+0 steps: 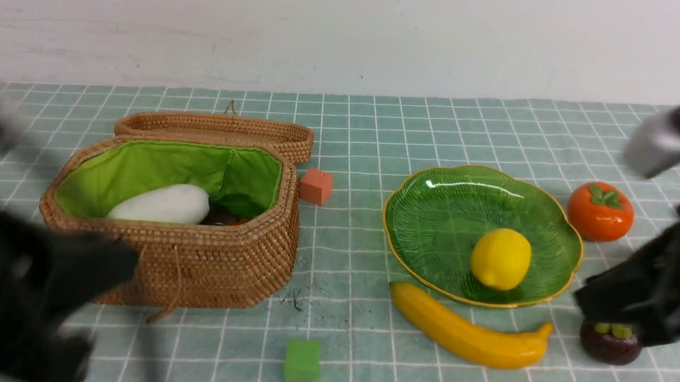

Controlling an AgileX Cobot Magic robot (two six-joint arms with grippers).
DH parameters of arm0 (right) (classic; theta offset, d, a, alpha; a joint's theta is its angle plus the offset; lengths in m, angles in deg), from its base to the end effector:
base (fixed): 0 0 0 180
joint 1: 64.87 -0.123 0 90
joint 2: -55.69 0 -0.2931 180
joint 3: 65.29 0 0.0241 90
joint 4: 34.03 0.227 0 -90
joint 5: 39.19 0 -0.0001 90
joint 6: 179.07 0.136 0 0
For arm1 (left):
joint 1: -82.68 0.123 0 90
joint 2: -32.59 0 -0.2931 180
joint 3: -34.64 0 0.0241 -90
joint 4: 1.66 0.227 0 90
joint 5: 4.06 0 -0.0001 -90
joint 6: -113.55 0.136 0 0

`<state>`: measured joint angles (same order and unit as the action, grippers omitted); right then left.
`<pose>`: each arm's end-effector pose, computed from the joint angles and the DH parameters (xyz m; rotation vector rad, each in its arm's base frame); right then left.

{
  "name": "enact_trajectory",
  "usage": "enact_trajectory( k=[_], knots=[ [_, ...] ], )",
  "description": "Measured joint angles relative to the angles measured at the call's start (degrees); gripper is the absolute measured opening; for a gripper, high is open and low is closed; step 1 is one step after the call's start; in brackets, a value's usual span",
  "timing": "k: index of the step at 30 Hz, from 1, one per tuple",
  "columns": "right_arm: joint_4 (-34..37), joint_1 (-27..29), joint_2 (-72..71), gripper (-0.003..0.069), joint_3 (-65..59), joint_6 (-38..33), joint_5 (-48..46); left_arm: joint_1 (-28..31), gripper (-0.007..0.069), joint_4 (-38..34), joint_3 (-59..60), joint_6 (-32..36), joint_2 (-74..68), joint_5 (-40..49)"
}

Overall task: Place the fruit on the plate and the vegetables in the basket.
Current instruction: Use the right arm to grab a banana and put it into the right plate

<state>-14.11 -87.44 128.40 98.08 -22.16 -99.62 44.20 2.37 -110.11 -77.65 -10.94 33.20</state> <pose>0.1765 0.1170 0.3191 -0.8926 2.4222 0.4511 0.1035 -0.0749 0.3331 0.5141 1.9903 -0.4668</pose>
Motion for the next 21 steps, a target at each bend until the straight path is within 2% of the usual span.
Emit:
enact_trajectory(
  k=[5,8,10,12,14,15,21],
  knots=[
    [-2.8,-2.3,8.9,0.0163,0.0,-3.4,1.2,-0.1,-0.0013,-2.8,8.9,0.7,12.8,-4.4],
    [-4.3,-2.4,16.7,0.0248,0.0,-7.0,3.2,-0.1,-0.0013,-3.4,11.3,3.4,18.8,-5.0],
    [-4.7,-2.4,19.7,0.0294,0.0,-9.2,4.4,-0.1,-0.0013,-3.5,11.5,4.4,19.4,-5.0],
    [-5.4,-2.5,24.4,0.0381,0.0,-13.4,7.4,-0.1,-0.0013,-3.5,11.6,5.7,19.7,-5.0],
    [-5.7,-2.5,25.8,0.0409,0.0,-14.8,8.5,-0.1,-0.0013,-3.5,11.7,5.8,19.7,-5.0],
    [-6.0,-2.5,27.9,0.045,0.0,-16.8,9.9,-0.1,-0.0013,-3.6,11.8,5.9,19.7,-5.0],
    [-8.1,-2.6,31.0,0.0479,0.0,-20.0,13.4,-0.1,-0.0013,-3.6,11.8,6.1,19.7,-4.9]
  ],
)
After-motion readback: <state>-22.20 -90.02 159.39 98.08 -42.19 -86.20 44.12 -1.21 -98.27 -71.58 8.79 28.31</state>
